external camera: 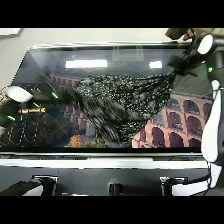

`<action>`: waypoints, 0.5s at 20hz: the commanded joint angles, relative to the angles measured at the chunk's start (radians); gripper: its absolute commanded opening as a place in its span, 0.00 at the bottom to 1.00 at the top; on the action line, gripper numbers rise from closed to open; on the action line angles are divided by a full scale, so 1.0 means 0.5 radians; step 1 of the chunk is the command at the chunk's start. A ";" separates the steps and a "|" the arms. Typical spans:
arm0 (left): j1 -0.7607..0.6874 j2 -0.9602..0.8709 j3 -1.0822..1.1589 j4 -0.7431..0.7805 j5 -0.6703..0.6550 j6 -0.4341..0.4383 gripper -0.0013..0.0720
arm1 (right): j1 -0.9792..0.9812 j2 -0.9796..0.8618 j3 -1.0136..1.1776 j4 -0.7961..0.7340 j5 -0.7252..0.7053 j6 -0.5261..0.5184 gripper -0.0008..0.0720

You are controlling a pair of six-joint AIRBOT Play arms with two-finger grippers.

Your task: Fold the clothes and pants, and hang the long-sleeved shirts on hangers.

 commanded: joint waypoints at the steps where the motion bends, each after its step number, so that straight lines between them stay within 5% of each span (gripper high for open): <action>1: 0.299 0.035 0.931 0.307 -0.299 -0.128 0.03 | 0.001 0.287 0.002 -0.337 -0.349 0.255 0.04; 5: 0.529 0.085 1.792 0.311 -0.330 -0.187 0.04 | 0.001 0.761 0.002 -0.833 -0.465 0.457 0.04; 10: 0.770 0.597 1.672 0.425 -0.005 -0.188 0.04 | 0.002 1.363 0.002 -0.993 -0.276 0.441 0.04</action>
